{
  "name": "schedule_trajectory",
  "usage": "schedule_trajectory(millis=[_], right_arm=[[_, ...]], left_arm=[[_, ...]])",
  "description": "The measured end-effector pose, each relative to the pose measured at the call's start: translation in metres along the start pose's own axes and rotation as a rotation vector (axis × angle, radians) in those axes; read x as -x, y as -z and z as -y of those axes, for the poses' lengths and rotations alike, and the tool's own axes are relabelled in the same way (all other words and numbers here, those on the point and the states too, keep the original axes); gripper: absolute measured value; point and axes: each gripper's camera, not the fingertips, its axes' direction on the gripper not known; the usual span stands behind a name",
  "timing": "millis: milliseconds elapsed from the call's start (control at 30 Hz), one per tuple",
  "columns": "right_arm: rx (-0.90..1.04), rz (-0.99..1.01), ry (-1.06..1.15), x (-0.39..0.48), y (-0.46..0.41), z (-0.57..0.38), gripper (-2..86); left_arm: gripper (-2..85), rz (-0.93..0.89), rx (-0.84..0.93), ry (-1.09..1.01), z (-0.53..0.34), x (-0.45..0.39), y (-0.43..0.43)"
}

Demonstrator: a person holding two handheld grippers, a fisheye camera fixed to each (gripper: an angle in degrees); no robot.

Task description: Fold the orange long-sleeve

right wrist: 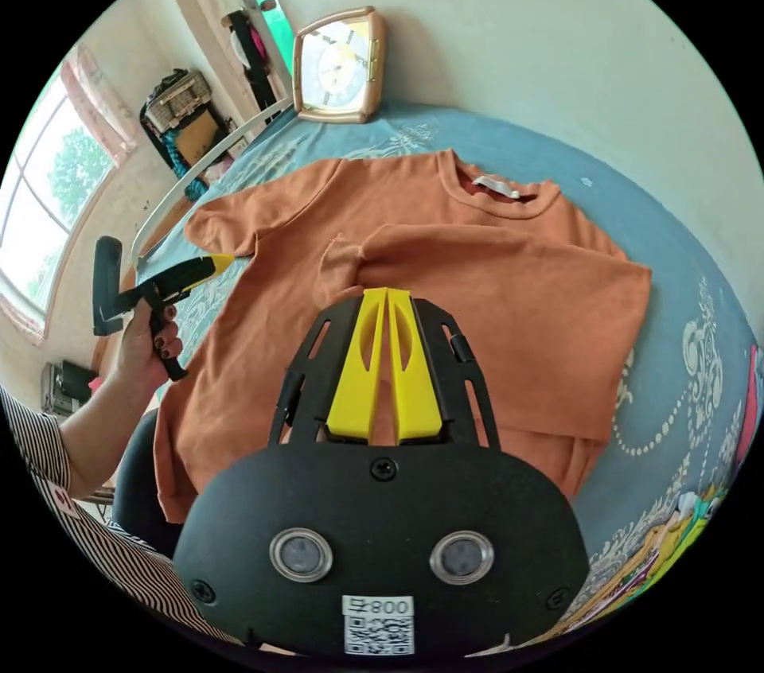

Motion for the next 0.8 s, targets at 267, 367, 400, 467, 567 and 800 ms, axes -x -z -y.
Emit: schedule_trajectory(millis=[267, 367, 400, 467, 567, 800], right_arm=[[0.138, 0.058, 0.021, 0.034, -0.077, 0.033, 0.1], [0.145, 0.064, 0.002, 0.032, -0.087, 0.034, 0.1], [0.151, 0.06, -0.002, 0.031, -0.09, 0.035, 0.1], [0.159, 0.042, 0.002, 0.032, -0.095, 0.036, 0.1], [0.173, -0.004, 0.023, 0.034, -0.102, 0.038, 0.1], [0.187, 0.052, 0.003, 0.008, -0.105, 0.042, 0.3]], left_arm=[[10.8, 0.072, -0.315, 0.479, -0.014, 0.175, 0.153], [10.8, 0.01, -0.344, 0.566, -0.009, 0.213, 0.169], [10.6, -0.013, -0.345, 0.581, -0.008, 0.22, 0.17], [9.2, -0.125, -0.362, 0.625, -0.005, 0.238, 0.17], [6.0, -0.224, -0.382, 0.642, -0.004, 0.245, 0.171], [3.9, -0.294, -0.409, 0.451, 0.019, 0.19, 0.193]])
